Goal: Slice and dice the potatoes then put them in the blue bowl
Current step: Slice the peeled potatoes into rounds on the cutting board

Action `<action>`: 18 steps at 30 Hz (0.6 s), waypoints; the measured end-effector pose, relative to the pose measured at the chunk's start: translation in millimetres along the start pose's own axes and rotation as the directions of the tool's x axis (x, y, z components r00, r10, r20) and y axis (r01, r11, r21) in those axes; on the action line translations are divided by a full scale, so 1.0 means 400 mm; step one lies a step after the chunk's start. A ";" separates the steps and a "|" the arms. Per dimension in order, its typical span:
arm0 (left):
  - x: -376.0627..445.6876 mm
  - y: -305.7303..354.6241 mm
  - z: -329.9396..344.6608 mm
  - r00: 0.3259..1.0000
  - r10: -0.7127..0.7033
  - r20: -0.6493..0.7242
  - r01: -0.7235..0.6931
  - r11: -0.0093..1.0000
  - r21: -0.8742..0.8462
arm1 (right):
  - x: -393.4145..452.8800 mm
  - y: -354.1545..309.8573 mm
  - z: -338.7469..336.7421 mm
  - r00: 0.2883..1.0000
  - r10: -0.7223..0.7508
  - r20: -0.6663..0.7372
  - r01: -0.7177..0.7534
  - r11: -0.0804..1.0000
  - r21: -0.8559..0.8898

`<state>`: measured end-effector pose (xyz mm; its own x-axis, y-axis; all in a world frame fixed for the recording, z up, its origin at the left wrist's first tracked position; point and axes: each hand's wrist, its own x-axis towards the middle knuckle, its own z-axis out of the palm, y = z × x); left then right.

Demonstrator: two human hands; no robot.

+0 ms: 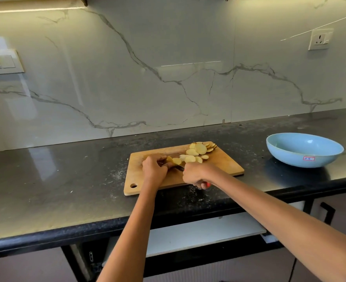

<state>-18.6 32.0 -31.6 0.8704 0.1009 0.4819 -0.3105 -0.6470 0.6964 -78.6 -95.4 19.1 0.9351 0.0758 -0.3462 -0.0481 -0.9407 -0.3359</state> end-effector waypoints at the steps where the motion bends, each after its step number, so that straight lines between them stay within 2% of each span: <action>1: -0.001 0.002 -0.002 1.000 -0.004 0.002 0.004 1.000 0.006 | 0.003 0.001 0.000 1.000 -0.006 0.002 0.006 1.000 -0.003; 8: 0.015 -0.006 0.002 0.994 -0.049 0.096 0.049 0.999 0.006 | -0.034 0.035 0.004 0.999 -0.025 -0.045 0.022 0.998 -0.065; 13: 0.039 0.002 -0.012 0.962 -0.145 0.230 0.134 0.989 0.063 | -0.050 0.080 -0.023 0.987 -0.034 -0.159 0.021 0.996 -0.084; 16: 0.061 0.037 -0.020 0.929 -0.119 0.351 0.070 0.986 0.149 | -0.049 0.097 -0.034 0.982 -0.012 -0.189 0.010 1.000 -0.013; 18: 0.075 0.066 -0.021 0.885 -0.120 0.450 -0.028 0.950 0.310 | -0.050 0.097 -0.041 0.982 -0.013 -0.189 0.016 1.000 0.015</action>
<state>-3.8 24.2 5.8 0.9795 -0.1730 0.1035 -0.2016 -0.8519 0.4834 -93.5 -138.8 27.4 0.9852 0.0242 -0.1699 -0.0381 -0.9344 -0.3542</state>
